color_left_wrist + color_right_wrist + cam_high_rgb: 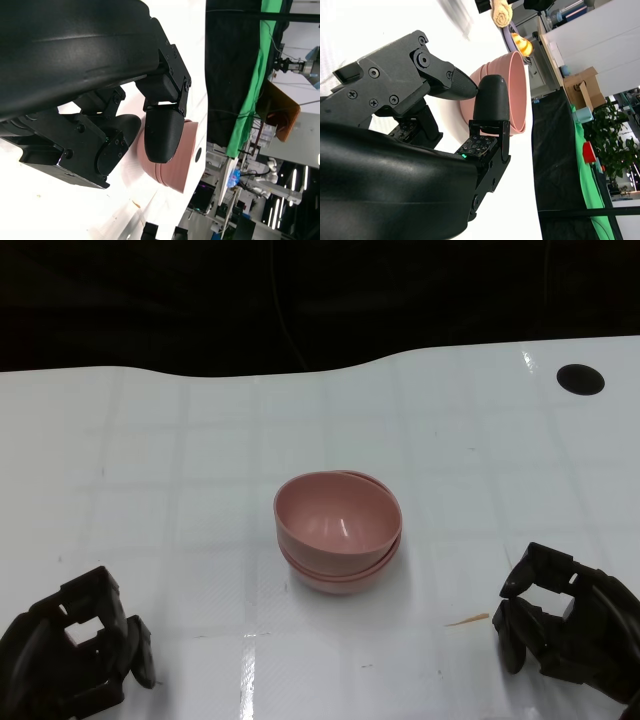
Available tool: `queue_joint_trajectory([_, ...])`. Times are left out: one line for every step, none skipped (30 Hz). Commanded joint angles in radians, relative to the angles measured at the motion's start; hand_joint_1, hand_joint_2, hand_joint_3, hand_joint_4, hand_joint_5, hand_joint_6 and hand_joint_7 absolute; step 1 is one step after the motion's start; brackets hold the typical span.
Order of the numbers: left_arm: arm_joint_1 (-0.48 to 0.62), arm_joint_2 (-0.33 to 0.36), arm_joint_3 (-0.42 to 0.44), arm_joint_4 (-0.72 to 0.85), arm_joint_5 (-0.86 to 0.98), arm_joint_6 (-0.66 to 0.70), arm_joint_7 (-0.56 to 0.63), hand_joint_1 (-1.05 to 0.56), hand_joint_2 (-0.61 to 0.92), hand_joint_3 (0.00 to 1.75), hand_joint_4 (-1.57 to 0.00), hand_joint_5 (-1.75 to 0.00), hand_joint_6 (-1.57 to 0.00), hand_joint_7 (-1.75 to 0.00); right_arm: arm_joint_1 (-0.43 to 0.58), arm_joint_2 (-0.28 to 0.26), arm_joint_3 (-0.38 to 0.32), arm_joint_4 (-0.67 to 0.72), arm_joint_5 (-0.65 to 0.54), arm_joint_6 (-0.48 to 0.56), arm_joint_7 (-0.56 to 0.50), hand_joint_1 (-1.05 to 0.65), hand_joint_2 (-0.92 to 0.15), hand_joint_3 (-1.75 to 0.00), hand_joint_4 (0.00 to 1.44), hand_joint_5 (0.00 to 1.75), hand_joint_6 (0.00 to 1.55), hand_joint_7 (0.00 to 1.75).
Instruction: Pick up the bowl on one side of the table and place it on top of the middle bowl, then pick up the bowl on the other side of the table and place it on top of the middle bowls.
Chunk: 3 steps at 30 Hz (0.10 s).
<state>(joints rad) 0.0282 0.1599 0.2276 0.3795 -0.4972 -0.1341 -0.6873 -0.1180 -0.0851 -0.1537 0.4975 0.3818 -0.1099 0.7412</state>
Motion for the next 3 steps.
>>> queue_joint_trajectory([-0.01,0.009,0.012,0.01,0.008,-0.017,-0.009,-0.01,0.54,1.32,-0.89,-1.75,-0.77,-1.75,-0.011,-0.015,-0.012,0.024,-0.003,-0.023,-0.006,-0.19,-0.61,-0.91,0.91,1.75,0.82,1.47])
queue_joint_trajectory([-0.007,0.007,0.013,0.01,0.008,-0.019,-0.01,-0.01,0.54,1.32,-0.89,-1.75,-0.77,-1.75,-0.012,-0.015,-0.012,0.032,-0.004,-0.032,-0.003,-0.19,-0.61,-0.91,0.91,1.75,0.82,1.47])
queue_joint_trajectory([-0.006,0.006,0.012,0.014,0.009,-0.027,-0.017,-0.01,0.54,1.32,-0.89,-1.75,-0.77,-1.75,-0.012,-0.015,-0.012,0.039,-0.005,-0.044,0.001,-0.19,-0.62,-0.92,0.91,1.75,0.83,1.47])
